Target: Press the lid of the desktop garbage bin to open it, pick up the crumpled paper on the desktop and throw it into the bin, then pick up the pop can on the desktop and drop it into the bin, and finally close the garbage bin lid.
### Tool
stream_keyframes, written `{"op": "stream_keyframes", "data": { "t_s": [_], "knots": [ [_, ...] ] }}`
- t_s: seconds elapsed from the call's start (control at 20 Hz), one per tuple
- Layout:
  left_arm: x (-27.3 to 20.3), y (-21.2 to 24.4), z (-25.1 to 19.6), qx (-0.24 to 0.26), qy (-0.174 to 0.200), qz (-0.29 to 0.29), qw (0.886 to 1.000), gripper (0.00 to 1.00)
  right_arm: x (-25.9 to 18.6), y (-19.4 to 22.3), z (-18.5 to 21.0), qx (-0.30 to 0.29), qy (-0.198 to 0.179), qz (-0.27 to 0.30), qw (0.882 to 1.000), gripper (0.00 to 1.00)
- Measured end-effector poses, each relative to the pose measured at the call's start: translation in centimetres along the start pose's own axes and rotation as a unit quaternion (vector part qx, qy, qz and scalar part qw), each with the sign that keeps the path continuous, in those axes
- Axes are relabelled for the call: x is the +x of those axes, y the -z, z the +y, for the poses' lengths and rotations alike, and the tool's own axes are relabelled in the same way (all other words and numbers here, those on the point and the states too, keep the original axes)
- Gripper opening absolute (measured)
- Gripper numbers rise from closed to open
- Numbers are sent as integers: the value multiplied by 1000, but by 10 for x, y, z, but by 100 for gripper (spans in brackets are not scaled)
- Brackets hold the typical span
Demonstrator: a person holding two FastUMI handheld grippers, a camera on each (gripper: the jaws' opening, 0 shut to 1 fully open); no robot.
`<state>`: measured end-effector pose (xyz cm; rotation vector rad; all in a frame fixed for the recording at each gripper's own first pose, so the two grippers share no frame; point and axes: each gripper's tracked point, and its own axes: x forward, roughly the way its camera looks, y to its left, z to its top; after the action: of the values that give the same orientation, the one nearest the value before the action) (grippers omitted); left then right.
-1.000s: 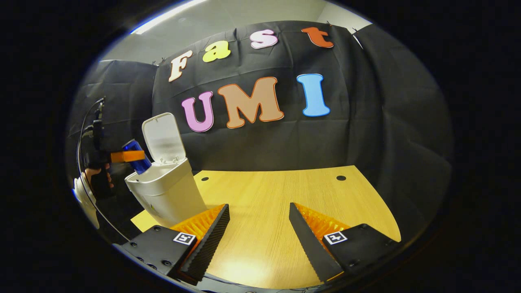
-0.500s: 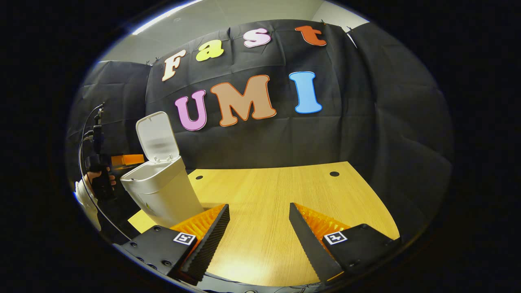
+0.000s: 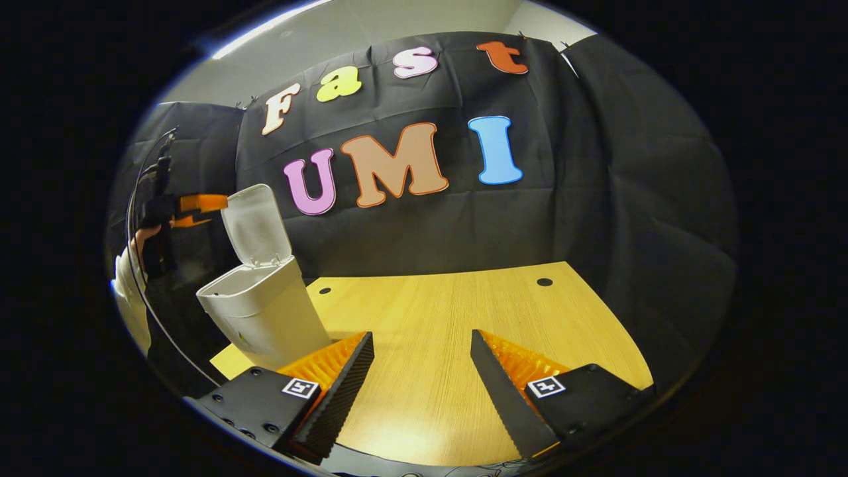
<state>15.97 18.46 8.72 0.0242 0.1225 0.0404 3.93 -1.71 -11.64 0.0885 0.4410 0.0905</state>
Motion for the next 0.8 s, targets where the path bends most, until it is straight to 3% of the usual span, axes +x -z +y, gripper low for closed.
{"op": "stream_keyframes", "data": {
  "t_s": [0.25,0.5,0.65,0.8],
  "knots": [
    [35,-45,11,8,-19,-32,999,93,-9,3,-16,10,17,3,1000,98],
    [69,-30,22,-15,-38,9,999,93,-15,3,-28,22,31,0,999,98],
    [73,-5,31,-4,-55,48,997,94,-17,5,-35,24,40,0,999,96],
    [68,-10,24,15,-42,30,999,92,-18,7,-39,26,44,3,999,96]
  ]
}}
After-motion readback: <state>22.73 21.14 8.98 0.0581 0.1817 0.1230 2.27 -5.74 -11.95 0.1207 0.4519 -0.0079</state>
